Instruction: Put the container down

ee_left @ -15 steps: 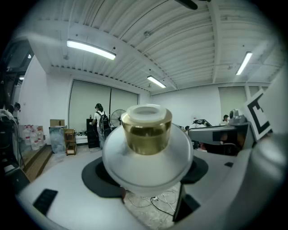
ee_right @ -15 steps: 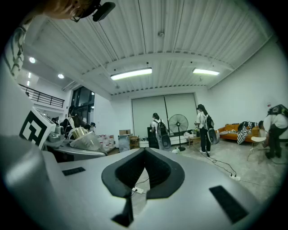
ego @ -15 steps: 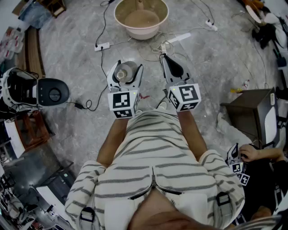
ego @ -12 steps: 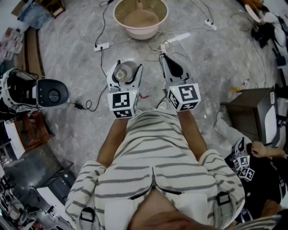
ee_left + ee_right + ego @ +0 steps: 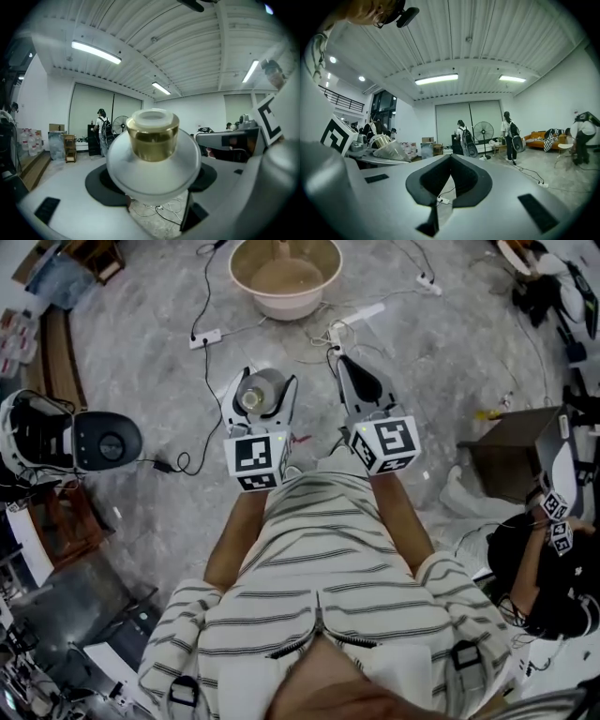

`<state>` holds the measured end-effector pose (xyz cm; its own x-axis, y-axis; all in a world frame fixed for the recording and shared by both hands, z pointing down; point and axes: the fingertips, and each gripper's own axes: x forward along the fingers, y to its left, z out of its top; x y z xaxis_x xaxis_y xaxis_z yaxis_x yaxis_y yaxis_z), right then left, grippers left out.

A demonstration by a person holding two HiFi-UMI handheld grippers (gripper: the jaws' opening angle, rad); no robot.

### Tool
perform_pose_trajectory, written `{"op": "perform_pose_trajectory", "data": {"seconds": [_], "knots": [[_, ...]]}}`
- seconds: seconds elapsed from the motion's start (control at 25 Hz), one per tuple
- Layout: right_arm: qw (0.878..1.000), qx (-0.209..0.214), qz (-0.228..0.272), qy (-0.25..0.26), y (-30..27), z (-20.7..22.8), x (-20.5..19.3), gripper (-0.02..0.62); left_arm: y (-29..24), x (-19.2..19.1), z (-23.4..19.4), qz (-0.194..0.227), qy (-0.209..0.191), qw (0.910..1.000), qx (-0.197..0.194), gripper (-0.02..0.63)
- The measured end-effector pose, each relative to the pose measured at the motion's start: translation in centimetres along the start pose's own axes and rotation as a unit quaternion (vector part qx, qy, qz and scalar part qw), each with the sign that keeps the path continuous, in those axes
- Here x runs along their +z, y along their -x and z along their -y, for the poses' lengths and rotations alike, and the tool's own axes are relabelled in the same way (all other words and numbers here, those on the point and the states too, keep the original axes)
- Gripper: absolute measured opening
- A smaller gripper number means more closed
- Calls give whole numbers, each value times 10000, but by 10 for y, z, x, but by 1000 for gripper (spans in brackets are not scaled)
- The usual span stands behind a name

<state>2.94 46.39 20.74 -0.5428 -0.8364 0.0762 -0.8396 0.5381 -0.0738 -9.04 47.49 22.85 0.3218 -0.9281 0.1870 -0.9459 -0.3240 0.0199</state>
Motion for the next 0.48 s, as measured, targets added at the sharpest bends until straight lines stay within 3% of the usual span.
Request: {"op": "perform_pose_trajectory", "data": {"seconds": [0.48], "knots": [[9999,-115,9,105,-5,-24,0,9,11,-4,-14,62,-11,9999,-151,331]]}}
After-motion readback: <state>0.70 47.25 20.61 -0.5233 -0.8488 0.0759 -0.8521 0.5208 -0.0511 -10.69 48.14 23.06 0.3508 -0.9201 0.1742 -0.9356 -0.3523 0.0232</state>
